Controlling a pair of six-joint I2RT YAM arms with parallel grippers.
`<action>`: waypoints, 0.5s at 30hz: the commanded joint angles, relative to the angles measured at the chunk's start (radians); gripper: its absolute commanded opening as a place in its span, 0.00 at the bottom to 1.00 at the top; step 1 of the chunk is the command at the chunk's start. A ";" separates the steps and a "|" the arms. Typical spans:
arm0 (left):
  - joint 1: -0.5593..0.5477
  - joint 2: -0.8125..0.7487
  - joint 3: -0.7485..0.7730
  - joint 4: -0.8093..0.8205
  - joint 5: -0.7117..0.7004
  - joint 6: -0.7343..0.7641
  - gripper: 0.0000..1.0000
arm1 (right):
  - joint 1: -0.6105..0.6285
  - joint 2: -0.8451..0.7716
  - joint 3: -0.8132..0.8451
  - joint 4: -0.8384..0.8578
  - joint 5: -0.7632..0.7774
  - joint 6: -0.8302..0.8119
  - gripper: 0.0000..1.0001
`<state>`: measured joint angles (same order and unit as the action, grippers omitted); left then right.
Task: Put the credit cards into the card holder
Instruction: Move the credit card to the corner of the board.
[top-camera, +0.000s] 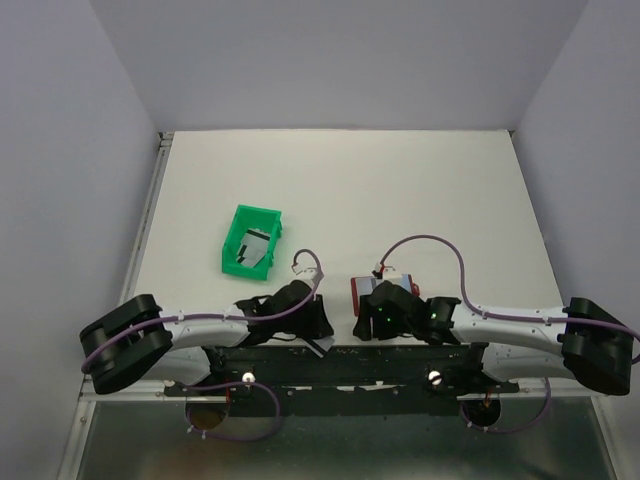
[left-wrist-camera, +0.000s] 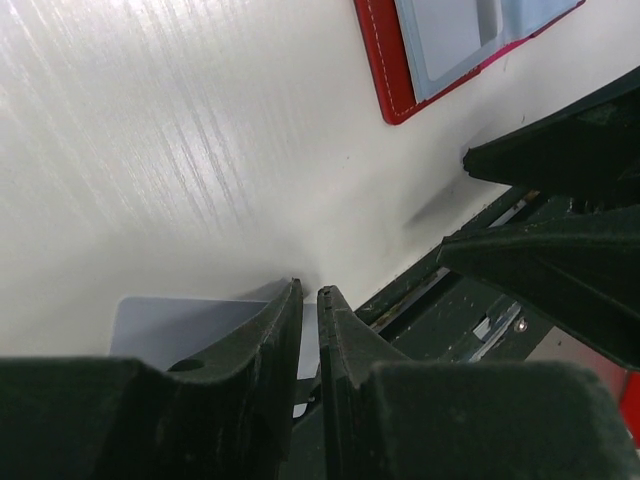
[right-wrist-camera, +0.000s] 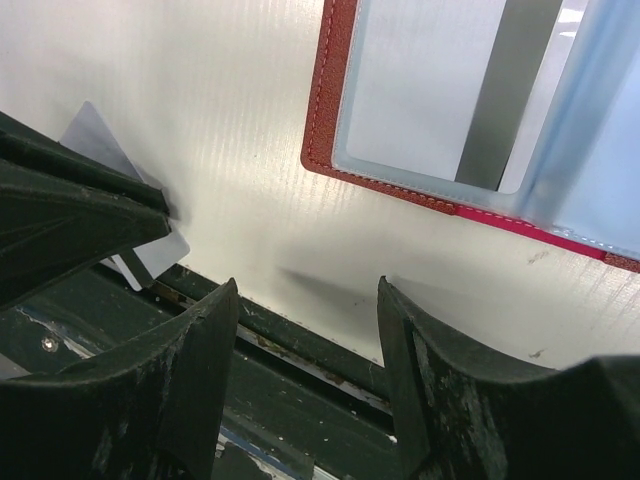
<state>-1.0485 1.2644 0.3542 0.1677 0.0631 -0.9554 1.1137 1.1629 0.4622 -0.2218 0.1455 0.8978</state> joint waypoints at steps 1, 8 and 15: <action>-0.016 -0.040 -0.027 -0.083 -0.023 -0.008 0.29 | 0.009 -0.011 -0.017 -0.010 0.040 0.012 0.66; -0.028 -0.095 -0.040 -0.119 -0.034 -0.020 0.29 | 0.009 -0.017 -0.016 -0.002 0.035 0.013 0.73; -0.035 -0.276 -0.023 -0.246 -0.089 -0.029 0.29 | 0.008 -0.037 -0.007 0.018 -0.001 0.030 0.77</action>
<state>-1.0760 1.1149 0.3248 0.0319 0.0471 -0.9745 1.1137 1.1484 0.4603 -0.2184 0.1448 0.9020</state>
